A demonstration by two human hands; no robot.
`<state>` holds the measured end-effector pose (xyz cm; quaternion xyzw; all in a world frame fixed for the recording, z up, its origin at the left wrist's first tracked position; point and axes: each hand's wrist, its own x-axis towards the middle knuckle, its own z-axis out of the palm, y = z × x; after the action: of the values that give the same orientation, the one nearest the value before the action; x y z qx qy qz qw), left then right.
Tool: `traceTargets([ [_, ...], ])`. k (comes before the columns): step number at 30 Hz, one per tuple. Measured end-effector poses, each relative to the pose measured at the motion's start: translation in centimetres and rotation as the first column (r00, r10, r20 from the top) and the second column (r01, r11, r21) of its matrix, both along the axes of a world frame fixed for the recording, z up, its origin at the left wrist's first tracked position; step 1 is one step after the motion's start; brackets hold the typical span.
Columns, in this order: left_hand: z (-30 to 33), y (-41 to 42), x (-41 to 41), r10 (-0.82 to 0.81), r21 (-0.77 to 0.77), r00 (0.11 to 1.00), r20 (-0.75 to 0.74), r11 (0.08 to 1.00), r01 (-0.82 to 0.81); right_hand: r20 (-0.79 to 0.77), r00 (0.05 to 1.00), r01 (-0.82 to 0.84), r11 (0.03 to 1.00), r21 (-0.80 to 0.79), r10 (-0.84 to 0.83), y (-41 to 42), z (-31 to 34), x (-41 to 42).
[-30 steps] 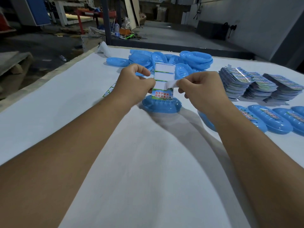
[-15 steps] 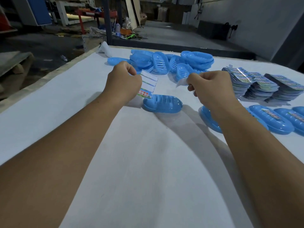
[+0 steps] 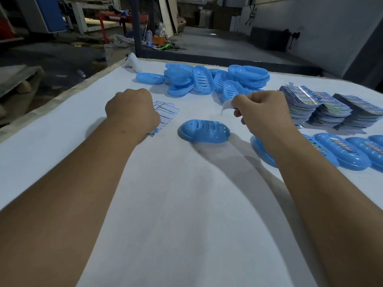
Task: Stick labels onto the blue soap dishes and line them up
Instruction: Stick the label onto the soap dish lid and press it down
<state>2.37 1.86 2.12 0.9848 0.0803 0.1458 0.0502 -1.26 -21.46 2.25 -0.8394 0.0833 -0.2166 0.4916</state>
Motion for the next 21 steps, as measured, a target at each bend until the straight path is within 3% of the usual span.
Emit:
traceTargets([
  [2,0.0,-0.8,-0.2,-0.095,-0.184,0.992,0.082,0.977,0.109,0.017,1.000,-0.010,1.000,-0.029,0.010,0.2,-0.1,-0.1],
  [3,0.1,-1.5,-0.3,-0.152,-0.338,0.980,0.129,0.922,0.188,0.029,0.999,-0.012,0.998,-0.057,0.014,0.3,-0.1,-0.3],
  [5,0.3,-3.2,-1.0,-0.259,-0.604,0.941,0.218,0.721,0.338,0.060,0.998,-0.020,0.993,-0.120,0.028,0.7,-0.2,-0.5],
  [7,0.3,-4.6,-1.7,-0.337,-0.724,0.904,0.263,0.550,0.416,0.093,0.994,-0.043,0.988,-0.151,0.057,1.1,-0.3,-0.7],
  [9,0.1,-5.5,-2.2,-0.390,-0.778,0.881,0.268,0.452,0.437,0.104,0.991,-0.069,0.982,-0.173,0.088,1.3,-0.4,-0.8],
  [13,-0.5,-6.0,-2.7,-0.468,-0.802,0.844,0.260,0.382,0.459,0.110,0.982,-0.131,0.975,-0.178,0.152,1.4,-0.4,-0.9],
  [21,-0.4,-5.8,-2.2,-0.454,-0.814,0.852,0.261,0.371,0.447,0.108,0.969,-0.200,0.964,-0.173,0.220,1.1,0.0,-1.1],
])
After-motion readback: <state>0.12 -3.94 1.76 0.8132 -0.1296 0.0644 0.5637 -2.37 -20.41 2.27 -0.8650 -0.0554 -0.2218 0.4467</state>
